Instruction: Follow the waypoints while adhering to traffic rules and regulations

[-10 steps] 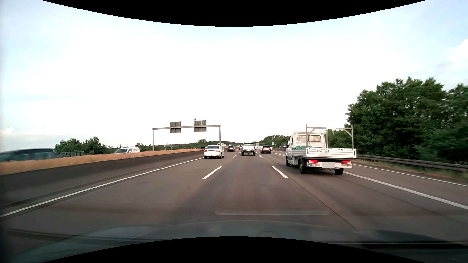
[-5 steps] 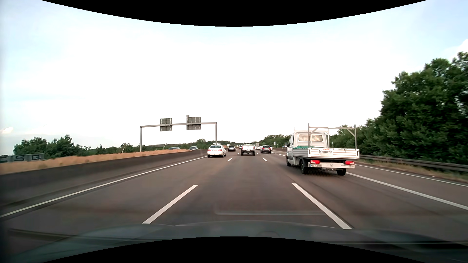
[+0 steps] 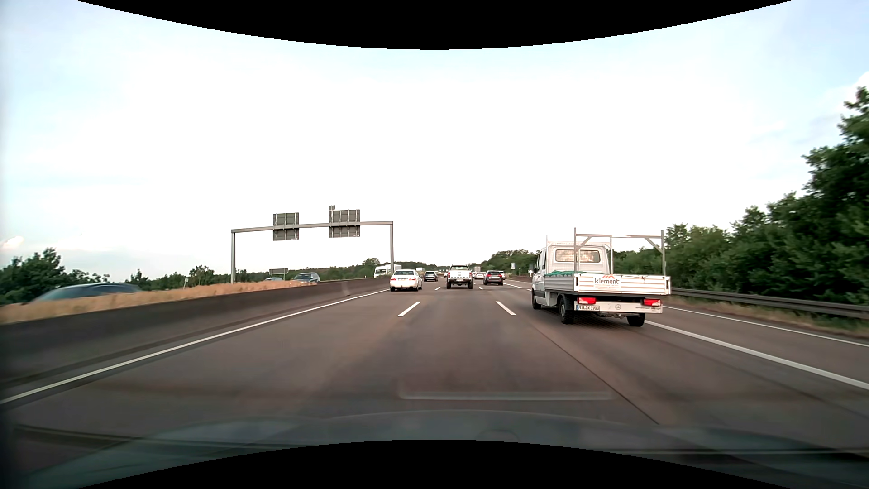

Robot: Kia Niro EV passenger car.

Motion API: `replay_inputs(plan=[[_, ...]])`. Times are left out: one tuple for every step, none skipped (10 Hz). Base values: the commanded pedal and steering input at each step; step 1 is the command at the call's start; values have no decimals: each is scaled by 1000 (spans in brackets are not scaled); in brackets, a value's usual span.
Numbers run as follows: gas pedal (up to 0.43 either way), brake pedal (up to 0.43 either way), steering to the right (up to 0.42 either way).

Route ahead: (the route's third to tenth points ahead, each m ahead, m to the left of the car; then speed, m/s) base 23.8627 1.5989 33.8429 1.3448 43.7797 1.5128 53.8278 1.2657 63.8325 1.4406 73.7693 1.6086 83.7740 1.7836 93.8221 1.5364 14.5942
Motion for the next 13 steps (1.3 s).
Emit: replay_inputs(plan=[[8,0,-3],[8,0,-3],[20,0,-4],[28,0,-4],[28,0,-4],[28,0,-4],[28,0,-4],[28,0,-4],[39,0,-4],[39,0,-4],[39,0,-4],[39,0,-4],[39,0,-4]])
